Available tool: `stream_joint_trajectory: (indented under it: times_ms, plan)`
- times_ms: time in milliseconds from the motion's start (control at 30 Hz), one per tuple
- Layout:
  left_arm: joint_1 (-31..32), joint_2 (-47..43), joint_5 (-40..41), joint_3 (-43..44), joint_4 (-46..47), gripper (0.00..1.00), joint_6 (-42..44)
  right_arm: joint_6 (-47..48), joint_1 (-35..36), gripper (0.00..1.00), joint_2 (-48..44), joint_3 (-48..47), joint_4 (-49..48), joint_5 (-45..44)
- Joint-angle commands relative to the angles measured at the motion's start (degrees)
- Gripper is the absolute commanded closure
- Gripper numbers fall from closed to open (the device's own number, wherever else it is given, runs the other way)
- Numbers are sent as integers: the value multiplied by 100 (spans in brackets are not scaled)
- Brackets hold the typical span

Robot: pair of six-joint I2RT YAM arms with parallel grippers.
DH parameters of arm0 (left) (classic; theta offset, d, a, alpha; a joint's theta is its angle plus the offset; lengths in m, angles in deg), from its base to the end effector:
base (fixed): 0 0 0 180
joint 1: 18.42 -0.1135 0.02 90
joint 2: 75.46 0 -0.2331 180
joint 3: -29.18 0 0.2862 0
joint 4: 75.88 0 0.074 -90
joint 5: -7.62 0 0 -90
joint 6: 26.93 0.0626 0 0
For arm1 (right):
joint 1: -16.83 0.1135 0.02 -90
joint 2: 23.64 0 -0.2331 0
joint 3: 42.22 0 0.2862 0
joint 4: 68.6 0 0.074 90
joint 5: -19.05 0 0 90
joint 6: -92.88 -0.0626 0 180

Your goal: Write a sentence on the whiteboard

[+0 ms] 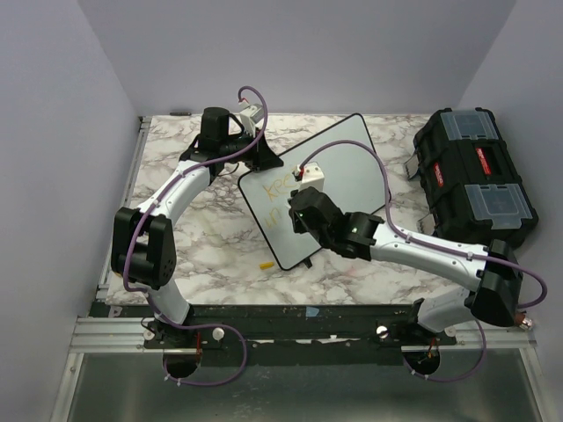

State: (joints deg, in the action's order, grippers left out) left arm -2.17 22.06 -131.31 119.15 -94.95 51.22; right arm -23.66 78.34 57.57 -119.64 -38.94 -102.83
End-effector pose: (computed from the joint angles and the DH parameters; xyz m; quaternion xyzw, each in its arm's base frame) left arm 0.4065 -0.1676 0.2554 0.2471 0.7656 -0.4579 0.3783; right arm 0.2084 0.3147 0.2549 -0.1304 0.8468 0.1426 0.4956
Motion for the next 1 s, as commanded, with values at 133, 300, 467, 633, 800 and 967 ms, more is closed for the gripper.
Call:
stream_joint_trajectory:
  times_ms: [133, 300, 467, 633, 800, 967]
  plan:
    - [170, 56, -239, -219, -341, 100, 702, 27, -136, 99, 284, -214, -186, -8]
    - [172, 63, -257, -210, -349, 100, 701, 31, -139, 99, 407, -201, -255, 119]
    - [168, 71, -263, -203, -346, 100, 693, -8, -140, 99, 448, -115, -270, 271]
    - [168, 58, -255, -208, -344, 100, 694, -42, -137, 99, 379, 31, -297, 444]
    - [168, 75, -249, -216, -332, 100, 684, -126, -138, 99, 295, 229, -297, 577]
    - [170, 65, -248, -219, -326, 100, 682, -265, -136, 99, 196, 528, -259, 641]
